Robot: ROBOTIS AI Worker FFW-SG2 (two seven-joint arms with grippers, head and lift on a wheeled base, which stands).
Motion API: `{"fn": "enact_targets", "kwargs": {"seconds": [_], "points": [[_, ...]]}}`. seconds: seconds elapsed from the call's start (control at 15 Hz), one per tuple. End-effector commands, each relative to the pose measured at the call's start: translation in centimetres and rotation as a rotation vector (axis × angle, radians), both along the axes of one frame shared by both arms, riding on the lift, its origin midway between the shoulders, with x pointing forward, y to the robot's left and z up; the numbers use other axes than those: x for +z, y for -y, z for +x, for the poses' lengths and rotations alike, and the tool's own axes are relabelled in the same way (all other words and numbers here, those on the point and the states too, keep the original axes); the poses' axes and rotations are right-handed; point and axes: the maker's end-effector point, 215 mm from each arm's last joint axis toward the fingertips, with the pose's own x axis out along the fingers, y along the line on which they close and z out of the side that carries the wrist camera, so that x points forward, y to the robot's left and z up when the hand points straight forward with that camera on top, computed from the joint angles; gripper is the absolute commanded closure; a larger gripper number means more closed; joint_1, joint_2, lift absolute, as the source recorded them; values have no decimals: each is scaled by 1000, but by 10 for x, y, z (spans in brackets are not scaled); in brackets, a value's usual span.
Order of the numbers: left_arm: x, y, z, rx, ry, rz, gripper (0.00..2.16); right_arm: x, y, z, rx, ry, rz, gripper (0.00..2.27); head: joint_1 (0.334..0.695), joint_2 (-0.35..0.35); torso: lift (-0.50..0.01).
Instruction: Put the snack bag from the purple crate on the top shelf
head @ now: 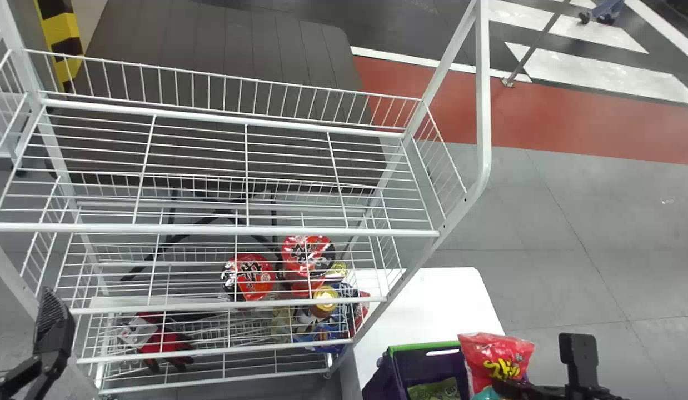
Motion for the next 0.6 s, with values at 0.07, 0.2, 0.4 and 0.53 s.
{"fn": "enact_targets", "kwargs": {"seconds": [0.07, 0.2, 0.4, 0.53], "points": [[-2, -1, 2, 0, 7, -1, 117, -2, 2, -7, -14, -15, 6, 2253, 695, -350, -18], [-4, 0, 3, -2, 8, -5, 117, -2, 4, -10, -23, -22, 9, 2250, 695, -350, -9], [-1, -1, 3, -3, 15, -5, 117, -2, 2, -10, -19, -23, 14, 2253, 695, -350, 3], [0, 0, 4, -6, 14, -4, 117, 0, 0, -6, -8, -16, 14, 2250, 695, -350, 8]]}}
